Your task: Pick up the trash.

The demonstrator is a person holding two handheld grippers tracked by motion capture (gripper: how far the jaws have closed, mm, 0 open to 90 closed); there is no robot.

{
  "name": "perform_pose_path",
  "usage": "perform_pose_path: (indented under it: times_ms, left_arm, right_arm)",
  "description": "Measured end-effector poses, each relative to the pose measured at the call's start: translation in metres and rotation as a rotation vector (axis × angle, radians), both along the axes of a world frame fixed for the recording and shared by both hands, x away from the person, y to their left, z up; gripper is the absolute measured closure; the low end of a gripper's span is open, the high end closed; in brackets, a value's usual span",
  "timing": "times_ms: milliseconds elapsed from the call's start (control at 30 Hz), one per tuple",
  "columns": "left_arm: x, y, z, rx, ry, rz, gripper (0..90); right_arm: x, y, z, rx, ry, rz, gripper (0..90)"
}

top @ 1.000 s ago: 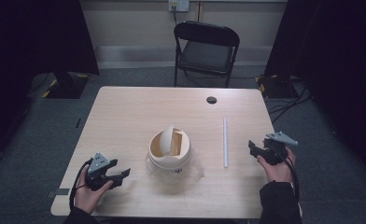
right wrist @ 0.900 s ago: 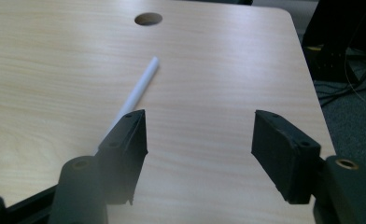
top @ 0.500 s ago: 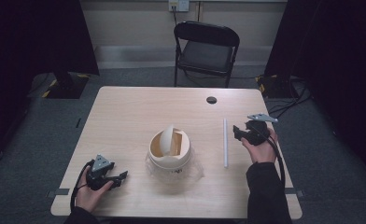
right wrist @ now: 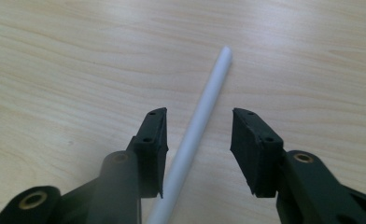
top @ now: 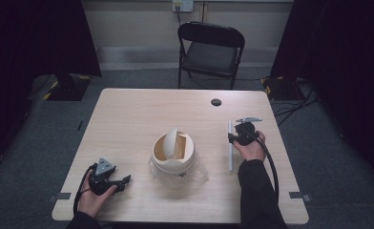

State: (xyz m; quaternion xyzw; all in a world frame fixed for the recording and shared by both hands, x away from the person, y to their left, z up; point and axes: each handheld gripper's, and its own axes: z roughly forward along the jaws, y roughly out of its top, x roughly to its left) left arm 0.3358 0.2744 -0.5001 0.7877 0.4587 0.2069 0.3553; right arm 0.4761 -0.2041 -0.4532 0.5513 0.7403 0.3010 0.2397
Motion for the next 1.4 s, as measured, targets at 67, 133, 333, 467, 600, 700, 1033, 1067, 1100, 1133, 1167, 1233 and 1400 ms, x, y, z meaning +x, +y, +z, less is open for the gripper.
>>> perform_pose_path:
  times_ms: [67, 133, 333, 467, 600, 700, 1033, 1067, 1100, 1133, 1167, 1233, 1400]
  left_arm:
    - [0.0, 0.0, 0.0, 0.0, 0.004, -0.001, 24.1]
    - [0.0, -0.002, 0.0, 0.011, 0.013, 0.001, 16.0]
    - [-0.001, -0.003, -0.001, 0.003, 0.017, 0.02, 15.2]
    - [-0.001, -0.003, -0.001, 0.004, 0.017, 0.021, 15.2]
    - [-0.001, -0.003, -0.001, 0.003, 0.017, 0.021, 15.2]
    - [-0.001, -0.003, -0.001, 0.003, 0.017, 0.021, 15.2]
    - [-0.001, -0.003, -0.001, -0.004, 0.017, 0.022, 15.9]
    - [-0.001, -0.003, -0.001, -0.004, 0.016, 0.024, 15.9]
    - [-0.001, -0.003, -0.001, -0.004, 0.015, 0.026, 16.6]
    - [-0.001, -0.003, -0.001, -0.004, 0.015, 0.026, 16.8]
    - [-0.001, -0.002, 0.0, -0.002, 0.013, 0.028, 17.2]
    - [-0.001, -0.002, -0.001, -0.008, 0.014, 0.031, 18.0]
    - [-0.002, -0.001, 0.0, -0.006, 0.004, 0.029, 24.1]
  right_arm:
    - [0.003, 0.001, -0.004, -0.005, 0.01, 0.003, 60.1]
    - [0.007, 0.001, -0.01, -0.018, 0.035, -0.006, 62.7]
    - [0.01, 0.001, -0.018, -0.023, 0.078, -0.012, 66.6]
    - [0.011, 0.004, -0.019, -0.016, 0.077, 0.003, 68.6]
    - [0.013, 0.007, -0.025, -0.027, 0.111, 0.003, 72.0]
    - [0.012, 0.008, -0.025, -0.024, 0.122, 0.0, 77.6]
    - [0.006, 0.004, -0.014, 0.002, 0.092, 0.023, 80.8]
    - [0.004, 0.002, -0.01, 0.019, 0.066, 0.033, 80.8]
    - [-0.002, -0.002, -0.002, 0.072, 0.021, 0.041, 80.8]
    - [-0.002, -0.002, -0.002, 0.072, 0.021, 0.041, 80.8]
    - [-0.009, -0.006, 0.005, 0.108, -0.027, 0.052, 80.8]
    - [-0.016, -0.01, 0.011, 0.134, -0.079, 0.07, 80.8]
    - [-0.032, -0.014, 0.022, 0.199, -0.183, 0.112, 80.7]
